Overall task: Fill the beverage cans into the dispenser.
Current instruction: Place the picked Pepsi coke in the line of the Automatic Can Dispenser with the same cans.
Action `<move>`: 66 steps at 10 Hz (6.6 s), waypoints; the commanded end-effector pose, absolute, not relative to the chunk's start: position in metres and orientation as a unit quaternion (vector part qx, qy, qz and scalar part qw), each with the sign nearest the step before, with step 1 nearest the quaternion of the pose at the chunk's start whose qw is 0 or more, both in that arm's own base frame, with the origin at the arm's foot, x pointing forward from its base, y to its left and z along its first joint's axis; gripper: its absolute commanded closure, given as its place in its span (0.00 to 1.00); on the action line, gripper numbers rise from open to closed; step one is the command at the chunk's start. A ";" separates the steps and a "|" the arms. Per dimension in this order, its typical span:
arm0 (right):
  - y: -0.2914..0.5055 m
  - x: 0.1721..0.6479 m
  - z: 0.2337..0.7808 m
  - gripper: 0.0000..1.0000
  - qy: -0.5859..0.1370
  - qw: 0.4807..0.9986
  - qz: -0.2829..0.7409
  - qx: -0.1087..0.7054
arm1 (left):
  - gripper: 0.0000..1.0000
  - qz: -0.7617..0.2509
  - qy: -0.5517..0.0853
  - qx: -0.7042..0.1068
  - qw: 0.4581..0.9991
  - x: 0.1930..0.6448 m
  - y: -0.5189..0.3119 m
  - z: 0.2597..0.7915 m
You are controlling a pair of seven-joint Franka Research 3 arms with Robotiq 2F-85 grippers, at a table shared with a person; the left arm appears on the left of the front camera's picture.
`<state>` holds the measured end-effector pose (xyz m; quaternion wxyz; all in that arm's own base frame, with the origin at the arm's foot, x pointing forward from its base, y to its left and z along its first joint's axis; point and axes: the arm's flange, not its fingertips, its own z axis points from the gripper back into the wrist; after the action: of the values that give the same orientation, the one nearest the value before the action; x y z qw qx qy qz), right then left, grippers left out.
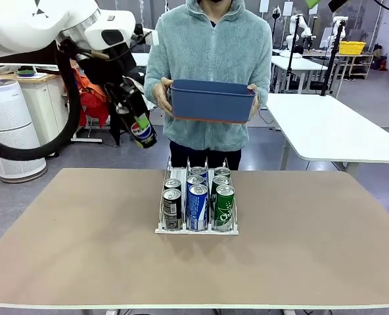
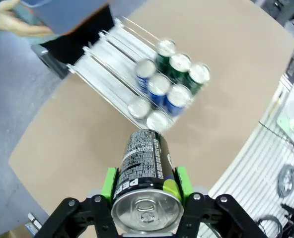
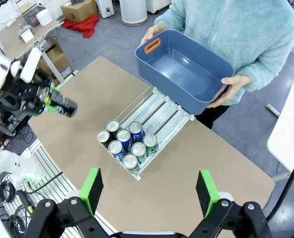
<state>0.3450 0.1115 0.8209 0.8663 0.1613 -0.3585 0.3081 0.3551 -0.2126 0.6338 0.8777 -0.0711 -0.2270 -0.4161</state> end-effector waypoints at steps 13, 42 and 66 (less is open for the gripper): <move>0.112 0.345 0.820 0.00 -0.360 0.866 0.307 0.161 | 0.42 -0.458 -0.218 -0.070 0.859 0.297 -0.233 0.579; 0.112 0.345 0.820 0.00 -0.360 0.866 0.307 0.161 | 0.42 -0.560 -0.206 -0.009 0.802 0.318 -0.280 0.427; 0.112 0.345 0.820 0.00 -0.360 0.866 0.307 0.161 | 0.42 -0.543 -0.151 -0.066 0.824 0.461 -0.295 0.380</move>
<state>0.3449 0.1116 0.8210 0.8662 0.1613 -0.3586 0.3083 0.4492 -0.2980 0.3716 0.8310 -0.0501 -0.1461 -0.5344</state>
